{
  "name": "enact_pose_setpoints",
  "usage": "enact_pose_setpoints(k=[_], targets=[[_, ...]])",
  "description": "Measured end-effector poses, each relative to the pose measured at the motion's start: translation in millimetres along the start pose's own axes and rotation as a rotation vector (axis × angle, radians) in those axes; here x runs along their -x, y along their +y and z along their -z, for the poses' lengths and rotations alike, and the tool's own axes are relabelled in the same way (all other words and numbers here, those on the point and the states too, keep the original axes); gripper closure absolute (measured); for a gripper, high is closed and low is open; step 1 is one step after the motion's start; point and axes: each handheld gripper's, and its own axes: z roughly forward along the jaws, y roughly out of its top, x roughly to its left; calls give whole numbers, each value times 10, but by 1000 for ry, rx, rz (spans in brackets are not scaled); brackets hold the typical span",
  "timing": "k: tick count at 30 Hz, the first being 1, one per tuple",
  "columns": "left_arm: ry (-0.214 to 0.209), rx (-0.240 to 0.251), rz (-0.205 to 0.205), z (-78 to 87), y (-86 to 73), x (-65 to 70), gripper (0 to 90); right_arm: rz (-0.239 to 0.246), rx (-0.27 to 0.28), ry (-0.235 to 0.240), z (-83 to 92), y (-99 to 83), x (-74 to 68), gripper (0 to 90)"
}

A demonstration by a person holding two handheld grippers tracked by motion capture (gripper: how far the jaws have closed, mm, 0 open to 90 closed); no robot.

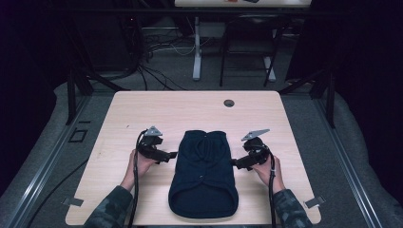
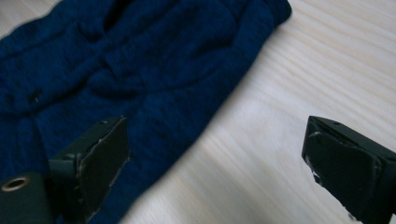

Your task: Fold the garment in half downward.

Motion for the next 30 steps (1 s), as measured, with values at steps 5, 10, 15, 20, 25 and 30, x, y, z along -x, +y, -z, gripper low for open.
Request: enact_pose_setpoints(k=[5, 10, 15, 20, 25, 30], targets=[[17, -21, -14, -114, 142, -31, 43, 24, -53, 19, -149, 178, 12, 79], [63, -58, -38, -219, 259, -37, 37, 39, -68, 8, -228, 344, 6, 75], [79, -84, -44, -326, 392, -37, 25, 0, -49, 32, -307, 528, 35, 87], [73, -96, -13, -450, 494, -70, 8, 8, -42, -6, -396, 703, 69, 124], [109, -122, 28, -548, 557, -82, 12, 4, -58, 8, -489, 826, 98, 109], [128, -161, 22, -664, 680, -72, 12, 4, -89, -84, -589, 883, 68, 247]])
